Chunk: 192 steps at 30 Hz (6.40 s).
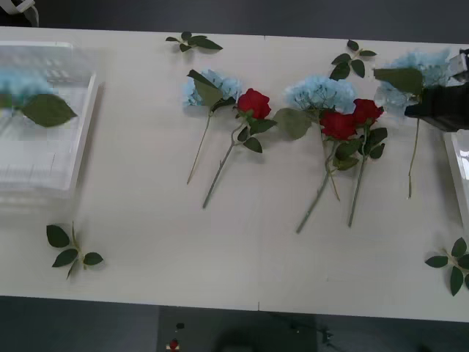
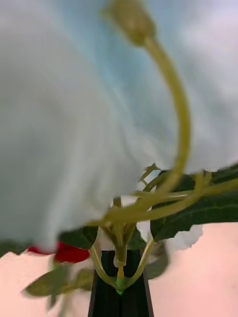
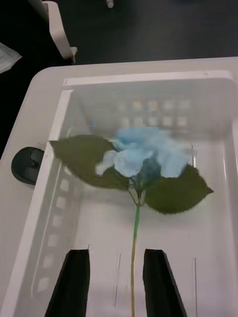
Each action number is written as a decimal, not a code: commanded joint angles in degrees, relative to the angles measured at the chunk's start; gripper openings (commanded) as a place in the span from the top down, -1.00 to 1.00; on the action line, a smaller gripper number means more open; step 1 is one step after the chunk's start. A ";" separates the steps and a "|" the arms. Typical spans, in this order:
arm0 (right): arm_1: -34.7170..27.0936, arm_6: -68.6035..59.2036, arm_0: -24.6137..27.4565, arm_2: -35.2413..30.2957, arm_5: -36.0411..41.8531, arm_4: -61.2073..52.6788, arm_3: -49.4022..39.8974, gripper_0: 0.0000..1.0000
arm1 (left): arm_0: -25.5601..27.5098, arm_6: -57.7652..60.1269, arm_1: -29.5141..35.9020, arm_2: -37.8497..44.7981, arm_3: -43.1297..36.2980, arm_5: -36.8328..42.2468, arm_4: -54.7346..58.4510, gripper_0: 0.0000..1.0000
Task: Put the red flowers into the right box and the blue flowers into the left box
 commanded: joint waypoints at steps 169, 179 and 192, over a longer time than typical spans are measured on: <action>3.96 -43.57 -7.47 21.73 -15.07 22.50 -8.67 -1.00 | -22.38 -30.93 1.04 0.63 16.24 29.20 29.45 -1.00; 9.32 -43.57 -9.58 21.73 -15.42 25.14 -0.93 -1.00 | -32.40 -17.66 -11.61 -8.77 15.10 29.03 11.17 -1.00; 12.04 -43.13 -10.64 21.73 -15.51 28.48 2.14 1.00 | -35.13 0.62 -27.61 -22.04 14.40 21.47 -16.78 -1.00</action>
